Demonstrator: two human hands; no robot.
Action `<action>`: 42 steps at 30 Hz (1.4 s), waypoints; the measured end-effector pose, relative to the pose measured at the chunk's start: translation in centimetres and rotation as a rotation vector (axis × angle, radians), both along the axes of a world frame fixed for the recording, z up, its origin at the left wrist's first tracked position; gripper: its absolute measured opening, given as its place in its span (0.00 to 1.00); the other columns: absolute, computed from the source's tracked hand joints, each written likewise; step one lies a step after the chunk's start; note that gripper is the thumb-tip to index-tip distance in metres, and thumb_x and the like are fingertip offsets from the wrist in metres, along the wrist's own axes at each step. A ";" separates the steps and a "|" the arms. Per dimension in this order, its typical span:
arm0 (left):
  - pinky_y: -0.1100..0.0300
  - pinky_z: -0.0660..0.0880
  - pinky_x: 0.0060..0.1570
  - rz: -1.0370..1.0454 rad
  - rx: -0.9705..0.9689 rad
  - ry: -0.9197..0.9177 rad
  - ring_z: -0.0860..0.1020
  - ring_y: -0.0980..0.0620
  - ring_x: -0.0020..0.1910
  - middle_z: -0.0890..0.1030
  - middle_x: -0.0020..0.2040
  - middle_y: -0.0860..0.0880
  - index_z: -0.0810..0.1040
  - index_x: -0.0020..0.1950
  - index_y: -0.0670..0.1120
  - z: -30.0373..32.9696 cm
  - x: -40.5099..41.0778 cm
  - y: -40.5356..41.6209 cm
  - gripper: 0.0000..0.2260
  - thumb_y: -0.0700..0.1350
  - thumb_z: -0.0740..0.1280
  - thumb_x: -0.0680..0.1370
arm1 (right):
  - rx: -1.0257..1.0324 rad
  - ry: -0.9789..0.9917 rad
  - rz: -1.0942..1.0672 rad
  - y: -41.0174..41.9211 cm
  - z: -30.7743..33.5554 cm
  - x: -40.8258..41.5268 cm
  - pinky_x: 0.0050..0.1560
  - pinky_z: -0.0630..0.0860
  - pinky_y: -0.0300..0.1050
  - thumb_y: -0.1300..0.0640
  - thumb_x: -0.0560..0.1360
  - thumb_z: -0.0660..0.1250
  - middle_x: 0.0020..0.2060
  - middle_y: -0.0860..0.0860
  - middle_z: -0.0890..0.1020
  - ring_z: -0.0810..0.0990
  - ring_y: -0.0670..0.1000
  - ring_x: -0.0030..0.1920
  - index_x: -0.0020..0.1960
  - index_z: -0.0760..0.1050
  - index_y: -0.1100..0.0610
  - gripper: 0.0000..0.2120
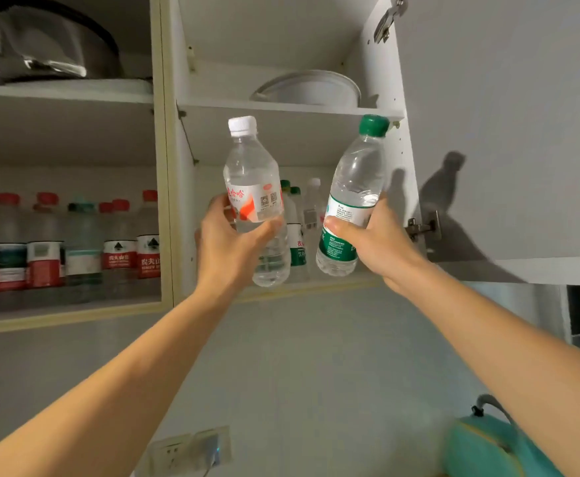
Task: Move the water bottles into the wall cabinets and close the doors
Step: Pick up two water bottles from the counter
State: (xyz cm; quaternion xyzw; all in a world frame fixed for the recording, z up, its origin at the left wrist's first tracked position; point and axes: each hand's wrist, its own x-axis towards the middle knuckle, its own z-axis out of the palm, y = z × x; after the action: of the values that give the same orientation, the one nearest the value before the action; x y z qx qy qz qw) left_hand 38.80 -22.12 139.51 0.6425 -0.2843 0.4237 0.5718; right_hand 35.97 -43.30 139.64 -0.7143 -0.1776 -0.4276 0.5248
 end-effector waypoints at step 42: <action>0.69 0.64 0.31 0.265 0.309 0.283 0.72 0.63 0.38 0.76 0.51 0.53 0.71 0.61 0.47 2.0 17.6 -9.3 0.20 0.57 0.72 0.77 | -0.076 0.359 -0.107 -6.6 1.2 16.9 0.47 0.83 0.49 0.40 0.73 0.74 0.52 0.50 0.85 0.83 0.52 0.51 0.63 0.79 0.50 0.23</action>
State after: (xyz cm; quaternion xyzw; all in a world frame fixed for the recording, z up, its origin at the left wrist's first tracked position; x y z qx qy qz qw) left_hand 56.43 -31.45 141.56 0.8069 -0.1760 0.3521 0.4404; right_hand 52.82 -49.92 140.88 -0.8069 -0.0591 -0.3136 0.4971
